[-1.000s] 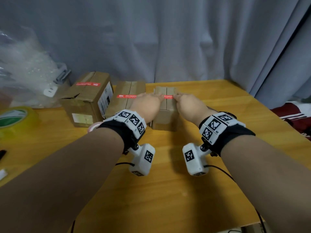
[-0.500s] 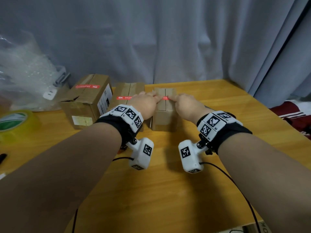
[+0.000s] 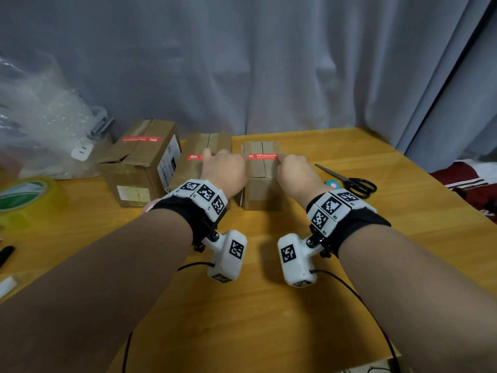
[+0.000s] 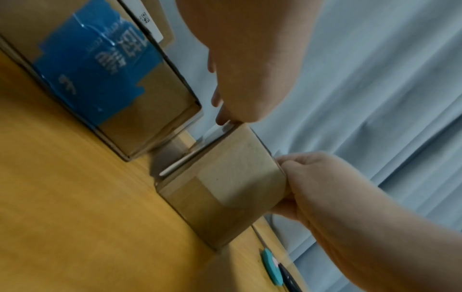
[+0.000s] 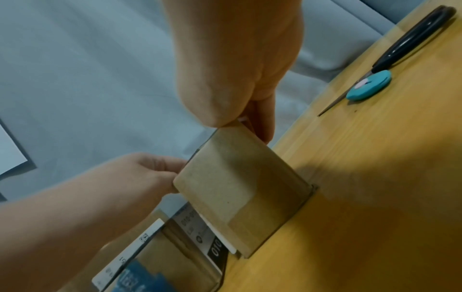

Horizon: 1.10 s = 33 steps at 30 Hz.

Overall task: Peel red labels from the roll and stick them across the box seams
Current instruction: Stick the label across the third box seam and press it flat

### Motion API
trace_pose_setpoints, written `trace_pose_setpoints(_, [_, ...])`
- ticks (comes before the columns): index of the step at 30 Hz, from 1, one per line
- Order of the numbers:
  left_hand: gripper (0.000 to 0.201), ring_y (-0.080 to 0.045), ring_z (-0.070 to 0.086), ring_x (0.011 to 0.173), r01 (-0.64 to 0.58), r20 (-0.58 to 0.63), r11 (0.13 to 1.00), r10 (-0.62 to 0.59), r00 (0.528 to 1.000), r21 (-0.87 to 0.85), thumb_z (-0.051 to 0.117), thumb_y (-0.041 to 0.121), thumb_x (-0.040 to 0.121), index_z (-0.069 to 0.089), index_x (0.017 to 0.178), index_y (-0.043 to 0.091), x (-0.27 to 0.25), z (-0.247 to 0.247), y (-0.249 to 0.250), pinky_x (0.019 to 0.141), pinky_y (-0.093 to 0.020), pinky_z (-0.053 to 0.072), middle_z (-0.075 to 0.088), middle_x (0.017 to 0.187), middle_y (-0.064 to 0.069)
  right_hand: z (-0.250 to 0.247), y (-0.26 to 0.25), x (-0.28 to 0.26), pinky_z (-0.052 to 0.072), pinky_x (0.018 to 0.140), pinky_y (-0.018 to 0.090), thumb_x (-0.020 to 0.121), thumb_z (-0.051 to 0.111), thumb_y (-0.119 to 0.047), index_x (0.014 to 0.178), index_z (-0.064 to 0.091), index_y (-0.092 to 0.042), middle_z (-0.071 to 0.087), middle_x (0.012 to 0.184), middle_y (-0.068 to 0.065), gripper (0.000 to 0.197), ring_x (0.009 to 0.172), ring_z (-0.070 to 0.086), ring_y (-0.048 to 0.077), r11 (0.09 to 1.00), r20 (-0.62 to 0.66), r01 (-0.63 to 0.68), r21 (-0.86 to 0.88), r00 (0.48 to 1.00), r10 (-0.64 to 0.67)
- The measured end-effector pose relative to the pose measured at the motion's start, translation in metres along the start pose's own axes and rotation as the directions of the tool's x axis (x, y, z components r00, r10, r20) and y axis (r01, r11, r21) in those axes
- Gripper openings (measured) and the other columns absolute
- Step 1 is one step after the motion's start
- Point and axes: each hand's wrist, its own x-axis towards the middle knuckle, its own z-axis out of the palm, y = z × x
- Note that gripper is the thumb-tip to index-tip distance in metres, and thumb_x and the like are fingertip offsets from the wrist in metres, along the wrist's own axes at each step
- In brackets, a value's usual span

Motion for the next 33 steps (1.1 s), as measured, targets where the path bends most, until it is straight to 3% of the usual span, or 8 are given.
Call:
trace_pose_setpoints(6, [0.041, -0.021, 0.04, 0.129, 0.061, 0.095, 0.981, -0.043, 0.995, -0.187, 0.036, 0.03, 0.099, 0.042, 0.138, 0.043, 0.012, -0.003, -0.019, 0.104, -0.042, 0.021, 0.062, 0.119, 0.002, -0.003, 0.003, 0.011, 0.047, 0.074, 0.034, 0.095, 0.03, 0.0, 0.134, 0.046, -0.003, 0.063, 0.114, 0.022, 0.043, 0.098, 0.06, 0.037, 0.999, 0.04, 0.04, 0.016, 0.998, -0.041])
trace_pose_setpoints(11, [0.04, -0.026, 0.03, 0.132, 0.088, 0.179, 0.977, -0.053, 0.982, -0.194, 0.048, 0.049, 0.092, 0.042, 0.132, 0.055, 0.025, -0.006, -0.033, 0.103, -0.045, 0.022, 0.049, 0.14, 0.003, -0.009, 0.006, 0.029, 0.052, 0.079, 0.039, 0.096, 0.029, -0.006, 0.147, 0.031, -0.013, 0.063, 0.114, 0.019, 0.051, 0.095, 0.061, 0.033, 0.997, 0.084, 0.068, 0.027, 0.994, -0.07])
trace_pose_setpoints(14, [0.04, -0.023, 0.032, 0.129, 0.051, 0.106, 0.984, -0.033, 0.994, -0.171, 0.054, 0.054, 0.086, 0.051, 0.127, 0.051, 0.032, -0.006, -0.028, 0.097, -0.042, 0.025, 0.047, 0.142, 0.009, -0.015, 0.009, 0.044, 0.051, 0.082, 0.036, 0.096, 0.032, -0.011, 0.134, 0.051, -0.012, 0.065, 0.107, 0.015, 0.042, 0.096, 0.061, 0.032, 0.997, 0.086, 0.061, 0.052, 0.994, -0.065])
trace_pose_setpoints(17, [0.037, -0.021, 0.032, 0.128, -0.03, 0.036, 0.985, 0.036, 0.999, -0.171, 0.058, 0.057, 0.082, 0.063, 0.117, 0.044, 0.038, -0.003, -0.015, 0.099, -0.042, 0.024, 0.048, 0.14, 0.013, -0.02, 0.004, 0.053, 0.049, 0.076, 0.034, 0.09, 0.039, -0.052, 0.092, 0.064, -0.011, 0.063, 0.088, 0.008, 0.048, 0.087, 0.059, 0.029, 0.999, 0.099, 0.053, 0.003, 0.994, -0.053])
trace_pose_setpoints(20, [0.03, -0.018, 0.027, 0.134, -0.122, 0.04, 0.979, 0.13, 0.991, -0.163, 0.054, 0.048, 0.088, 0.063, 0.117, 0.044, 0.044, -0.003, -0.016, 0.105, -0.043, 0.02, 0.042, 0.146, 0.016, -0.022, 0.004, 0.054, 0.052, 0.082, 0.039, 0.066, 0.042, -0.084, 0.101, 0.061, -0.012, 0.065, 0.098, 0.006, 0.082, 0.094, 0.058, 0.024, 0.975, 0.198, 0.086, -0.206, 0.979, -0.044])
trace_pose_setpoints(25, [0.034, -0.014, 0.016, 0.144, -0.235, 0.047, 0.966, 0.241, 0.969, -0.107, 0.051, 0.04, 0.093, 0.055, 0.126, 0.045, 0.054, -0.011, -0.033, 0.114, -0.04, 0.005, 0.036, 0.15, 0.019, -0.025, 0.019, 0.063, 0.034, 0.112, 0.041, 0.077, 0.063, -0.053, 0.15, 0.019, -0.013, 0.031, 0.155, 0.005, 0.094, 0.14, 0.031, 0.026, 0.97, 0.276, 0.145, -0.194, 0.957, -0.088])
trace_pose_setpoints(30, [0.069, -0.015, 0.008, 0.148, -0.393, 0.149, 0.914, 0.404, 0.902, -0.097, 0.048, 0.055, 0.089, 0.022, 0.149, 0.033, 0.059, -0.008, -0.016, 0.12, -0.039, 0.003, 0.014, 0.16, 0.009, -0.03, 0.032, 0.071, 0.014, 0.118, 0.052, 0.073, 0.065, -0.05, 0.15, 0.01, -0.039, 0.009, 0.161, -0.007, 0.095, 0.147, 0.009, 0.028, 0.97, 0.377, 0.152, -0.19, 0.923, -0.07])
trace_pose_setpoints(33, [0.076, -0.016, 0.007, 0.149, -0.458, 0.232, 0.889, 0.449, 0.863, -0.018, 0.044, 0.054, 0.091, 0.008, 0.152, 0.026, 0.061, 0.003, -0.009, 0.12, -0.037, 0.004, 0.003, 0.162, 0.003, -0.028, 0.038, 0.072, 0.011, 0.119, 0.05, 0.074, 0.067, -0.043, 0.148, 0.012, -0.043, 0.006, 0.161, -0.01, 0.092, 0.148, 0.001, 0.027, 0.986, 0.397, 0.148, -0.078, 0.912, -0.105])
